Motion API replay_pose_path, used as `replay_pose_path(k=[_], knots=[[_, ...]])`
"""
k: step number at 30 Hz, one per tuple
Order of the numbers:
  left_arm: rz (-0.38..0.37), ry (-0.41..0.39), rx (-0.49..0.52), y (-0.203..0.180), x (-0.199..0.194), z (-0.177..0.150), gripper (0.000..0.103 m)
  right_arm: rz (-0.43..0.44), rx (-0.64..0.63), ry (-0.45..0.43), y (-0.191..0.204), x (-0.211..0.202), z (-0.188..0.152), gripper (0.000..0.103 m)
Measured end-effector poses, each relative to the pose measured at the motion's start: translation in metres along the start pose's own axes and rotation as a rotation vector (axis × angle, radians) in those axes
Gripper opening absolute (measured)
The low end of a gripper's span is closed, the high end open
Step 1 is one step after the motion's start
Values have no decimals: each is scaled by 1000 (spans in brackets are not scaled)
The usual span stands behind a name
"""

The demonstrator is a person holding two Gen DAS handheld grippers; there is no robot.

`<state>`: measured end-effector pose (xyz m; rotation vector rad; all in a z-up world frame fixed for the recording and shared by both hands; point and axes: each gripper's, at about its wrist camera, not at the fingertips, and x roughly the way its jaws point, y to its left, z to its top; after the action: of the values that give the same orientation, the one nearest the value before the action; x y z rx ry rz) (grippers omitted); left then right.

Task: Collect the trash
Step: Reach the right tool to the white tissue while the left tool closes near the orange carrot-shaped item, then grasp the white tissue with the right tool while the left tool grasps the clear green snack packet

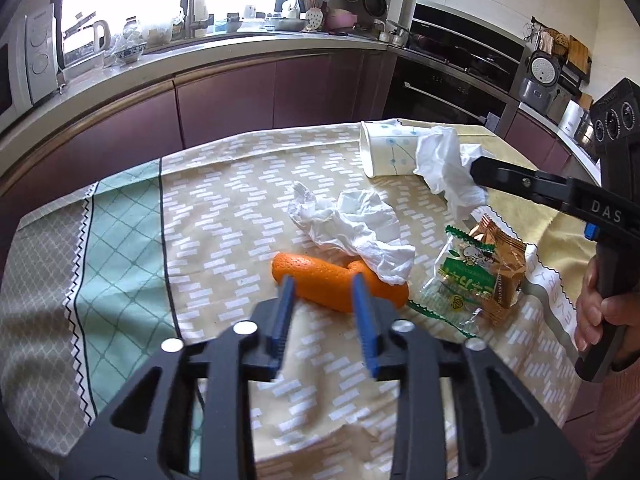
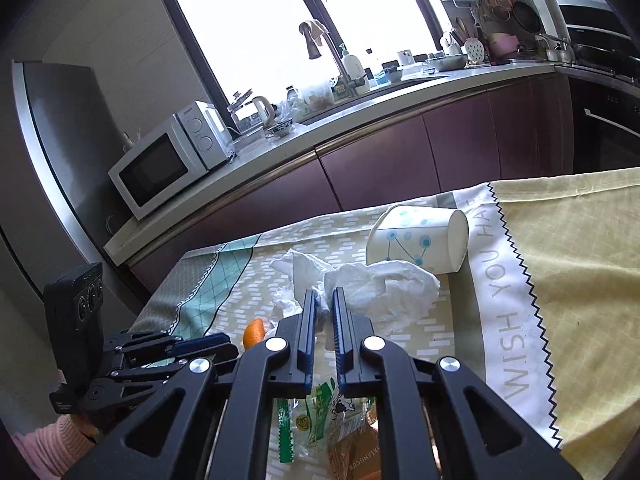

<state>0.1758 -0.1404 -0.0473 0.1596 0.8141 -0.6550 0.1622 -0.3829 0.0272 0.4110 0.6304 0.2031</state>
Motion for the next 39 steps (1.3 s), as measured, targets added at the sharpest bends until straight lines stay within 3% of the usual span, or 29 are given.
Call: replay_pose_path(k=[1,4,9,13,15,17,18,25,27,29,30,35,39], knots=[[10,1,6,1,1,2,57,5,2,0,0,-1,-1,7],[28,21,9,3,10,9,57,18,9,7,-1,0,-5,7],[-41,76,15,4,29,13,56,32,24,14,-3,2,-8,7],[-68,72,7,4,29,12,43,36,26,8,-5,-1,-9,7],[-58,60,17,0,26,10,31,38,28,5,-6,-3,-9,7],[-70,59,13,-2,22,8,2,44,30,2,-6,-4,-9,7],[-89,65,6,-2,20,7,1,46,28,0,-5,-5,-9,7],[-107,50,22,-11,9,-6,1,57,19,-9,0,-10,-10,7],[-83,24,52,-16,3,-5,8,61,22,-10,0,-11,-11,7],[-51,7,81,-20,0,-1,34,62,25,-10,0,-12,-12,7],[-33,-3,92,-21,0,1,37,65,29,-10,-1,-12,-12,7],[-70,-14,82,-20,-8,3,37,64,36,-15,-5,-17,-15,7],[-138,-29,148,-44,-21,-6,37,61,52,-33,-12,-26,-16,7]])
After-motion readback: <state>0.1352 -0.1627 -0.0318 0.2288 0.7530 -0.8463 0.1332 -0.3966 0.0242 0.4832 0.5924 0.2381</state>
